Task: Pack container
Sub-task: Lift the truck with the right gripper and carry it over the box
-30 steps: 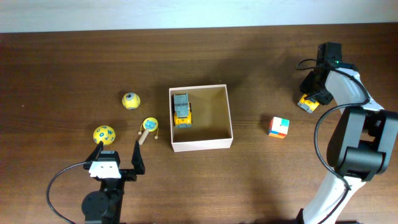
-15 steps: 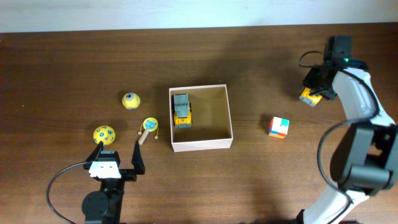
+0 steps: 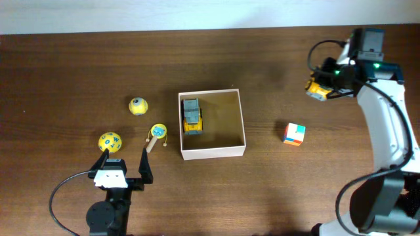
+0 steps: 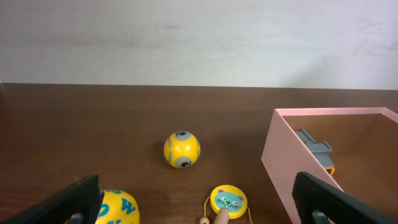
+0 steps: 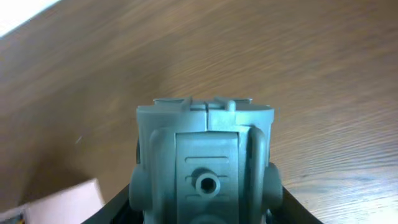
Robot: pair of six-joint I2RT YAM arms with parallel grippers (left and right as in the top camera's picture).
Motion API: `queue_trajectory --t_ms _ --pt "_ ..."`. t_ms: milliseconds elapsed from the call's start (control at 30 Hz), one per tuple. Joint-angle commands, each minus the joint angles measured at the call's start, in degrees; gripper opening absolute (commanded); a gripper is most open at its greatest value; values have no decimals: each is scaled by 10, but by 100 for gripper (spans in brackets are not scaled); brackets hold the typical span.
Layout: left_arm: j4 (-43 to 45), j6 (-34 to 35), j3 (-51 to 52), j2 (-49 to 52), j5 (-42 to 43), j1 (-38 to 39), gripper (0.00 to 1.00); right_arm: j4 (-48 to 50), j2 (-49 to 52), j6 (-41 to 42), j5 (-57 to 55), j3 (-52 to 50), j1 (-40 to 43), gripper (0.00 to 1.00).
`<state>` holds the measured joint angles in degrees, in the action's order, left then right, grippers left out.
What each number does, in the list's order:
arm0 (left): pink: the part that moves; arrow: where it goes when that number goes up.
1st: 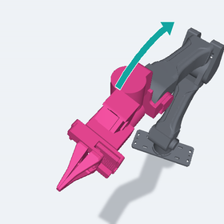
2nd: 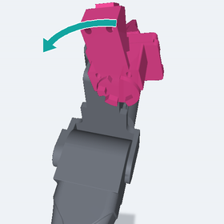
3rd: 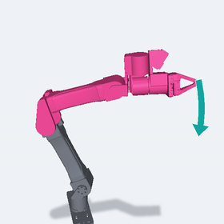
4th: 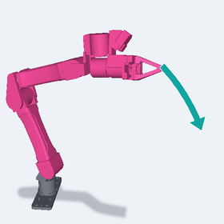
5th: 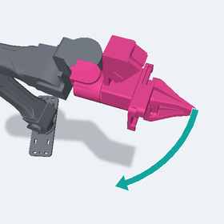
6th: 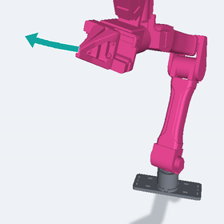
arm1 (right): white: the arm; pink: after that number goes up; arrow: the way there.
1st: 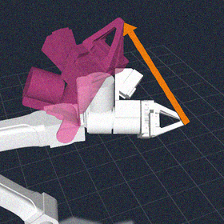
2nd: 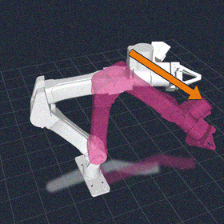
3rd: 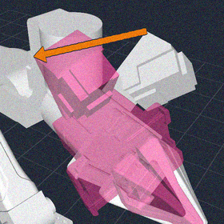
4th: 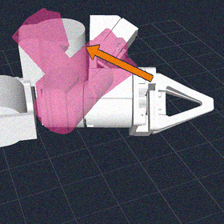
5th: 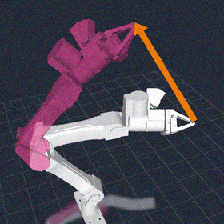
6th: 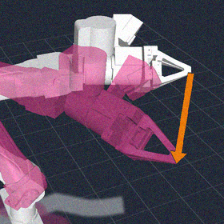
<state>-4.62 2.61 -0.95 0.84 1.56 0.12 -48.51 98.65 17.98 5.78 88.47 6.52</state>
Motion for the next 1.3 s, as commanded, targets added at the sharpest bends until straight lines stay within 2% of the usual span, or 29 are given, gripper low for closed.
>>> queue_trajectory --t_ms 0,467,600,833,1267 --pt "1 -9 4 -4 8 -3 99 -10 -27 -13 18 -3 -54 45" --pt "1 -9 4 -4 8 -3 99 -17 -28 -12 17 -3 -264 45" --pt "1 -9 4 -4 8 -3 99 -16 -25 -2 -13 -3 -307 45" --pt "1 -9 4 -4 8 -3 99 -10 4 24 -41 -3 -342 45" --pt "1 -9 4 -4 8 -3 99 32 82 40 -56 -3 -343 45"
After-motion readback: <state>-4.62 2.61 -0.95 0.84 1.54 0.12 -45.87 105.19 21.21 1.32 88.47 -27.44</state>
